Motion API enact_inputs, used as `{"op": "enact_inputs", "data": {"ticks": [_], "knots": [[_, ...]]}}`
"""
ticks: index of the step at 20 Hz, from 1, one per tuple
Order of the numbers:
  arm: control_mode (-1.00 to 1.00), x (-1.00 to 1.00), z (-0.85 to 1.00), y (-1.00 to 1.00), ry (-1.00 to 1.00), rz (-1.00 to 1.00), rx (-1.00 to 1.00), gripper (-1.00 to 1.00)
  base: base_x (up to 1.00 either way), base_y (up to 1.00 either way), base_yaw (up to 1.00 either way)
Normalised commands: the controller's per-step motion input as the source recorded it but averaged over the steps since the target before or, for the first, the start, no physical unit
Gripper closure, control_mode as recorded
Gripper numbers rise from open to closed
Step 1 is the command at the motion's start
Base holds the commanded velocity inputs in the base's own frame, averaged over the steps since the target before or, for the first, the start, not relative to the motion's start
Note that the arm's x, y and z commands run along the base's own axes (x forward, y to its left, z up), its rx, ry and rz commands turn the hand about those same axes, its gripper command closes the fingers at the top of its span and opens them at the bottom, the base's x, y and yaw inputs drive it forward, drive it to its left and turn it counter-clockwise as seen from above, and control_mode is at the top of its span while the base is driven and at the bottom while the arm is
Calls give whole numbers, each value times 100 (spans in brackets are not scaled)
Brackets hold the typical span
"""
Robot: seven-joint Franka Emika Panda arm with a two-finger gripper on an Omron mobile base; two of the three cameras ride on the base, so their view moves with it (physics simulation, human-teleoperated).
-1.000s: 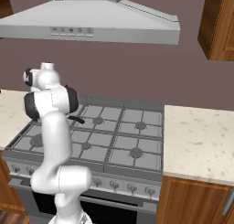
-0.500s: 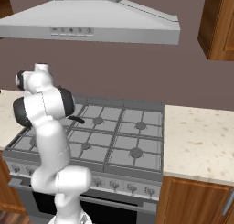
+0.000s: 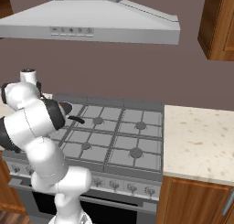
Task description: Place the pan on the rear left burner on the stove. Then place the tomato and the onion in the pan and turn on the rear left burner.
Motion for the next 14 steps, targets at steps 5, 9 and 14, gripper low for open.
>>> {"op": "enact_inputs", "data": {"ticks": [5, 9, 14], "knots": [[-100, -48, -1, 6, -15, 0, 0, -100, 0, 0, 0], [-100, -50, 0, 0, -16, 0, 0, -100, 0, 0, 0], [-100, -19, 0, 0, -12, 0, 0, -100, 0, 0, 0]]}}
